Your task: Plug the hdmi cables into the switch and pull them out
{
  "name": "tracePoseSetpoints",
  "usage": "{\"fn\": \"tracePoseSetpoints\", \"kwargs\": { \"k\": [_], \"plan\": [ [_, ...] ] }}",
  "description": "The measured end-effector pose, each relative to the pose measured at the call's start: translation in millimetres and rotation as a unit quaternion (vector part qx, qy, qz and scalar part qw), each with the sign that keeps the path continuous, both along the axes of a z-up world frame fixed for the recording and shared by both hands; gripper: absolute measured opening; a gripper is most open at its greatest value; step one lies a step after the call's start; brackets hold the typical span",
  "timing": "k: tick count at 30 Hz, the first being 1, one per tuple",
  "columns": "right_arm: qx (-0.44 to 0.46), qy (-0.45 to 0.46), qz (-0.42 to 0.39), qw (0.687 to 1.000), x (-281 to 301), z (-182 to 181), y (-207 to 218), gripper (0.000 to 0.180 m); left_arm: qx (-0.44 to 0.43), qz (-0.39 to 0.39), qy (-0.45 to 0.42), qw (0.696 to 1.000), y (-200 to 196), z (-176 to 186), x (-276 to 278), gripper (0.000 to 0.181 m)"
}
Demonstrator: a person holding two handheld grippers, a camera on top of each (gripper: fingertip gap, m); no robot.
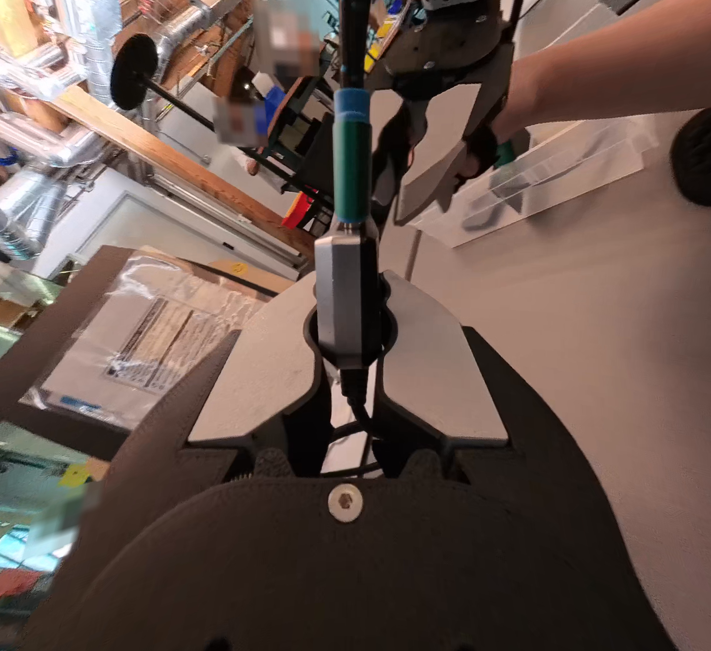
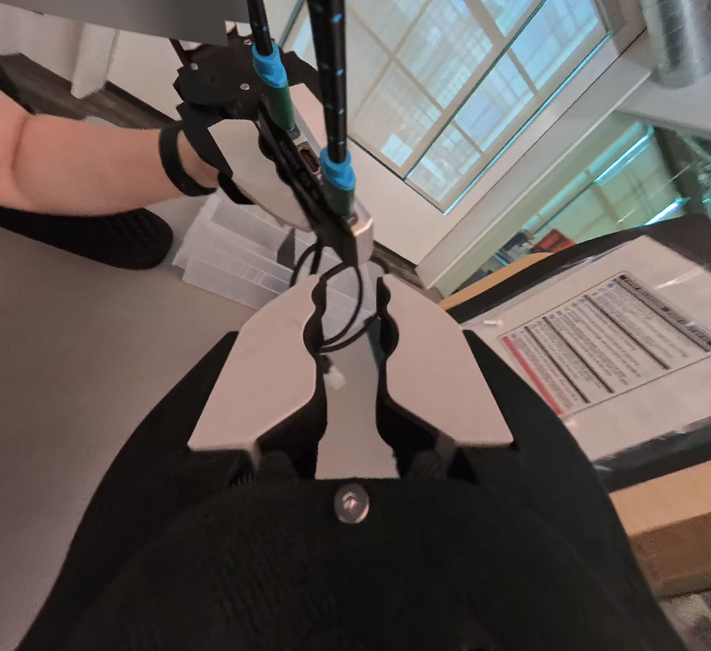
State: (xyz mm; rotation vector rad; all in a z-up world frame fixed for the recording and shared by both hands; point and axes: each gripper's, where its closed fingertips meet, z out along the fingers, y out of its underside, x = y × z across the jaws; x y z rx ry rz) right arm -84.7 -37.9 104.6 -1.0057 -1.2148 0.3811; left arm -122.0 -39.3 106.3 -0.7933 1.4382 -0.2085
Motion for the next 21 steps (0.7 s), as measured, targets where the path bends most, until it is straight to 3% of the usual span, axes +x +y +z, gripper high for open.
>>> {"fn": "tracePoseSetpoints", "kwargs": {
  "k": [3, 9, 14, 17, 21],
  "plan": [
    [-0.013, -0.012, 0.028, 0.999, -12, -8, -6, 0.03, 0.034, 0.038, -0.012, 0.999, 10, 11, -11, 0.021],
    [0.046, -0.127, 0.045, 0.99, -51, -52, -17, 0.033, 0.059, 0.105, -0.037, 0.992, 31, 19, -23, 0.021],
    [0.041, -0.037, -0.006, 0.998, -71, -17, -22, 0.025, 0.086, 0.176, -0.032, 0.98, 59, 14, -31, 0.021],
    [-0.048, 0.022, -0.055, 0.997, -69, 1, -17, 0.024, 0.12, 0.207, -0.018, 0.971, 68, 10, -33, 0.021],
    [-0.135, 0.082, -0.082, 0.984, -59, 12, -9, 0.037, 0.156, 0.223, -0.001, 0.962, 69, 7, -29, 0.022]
  ]
}}
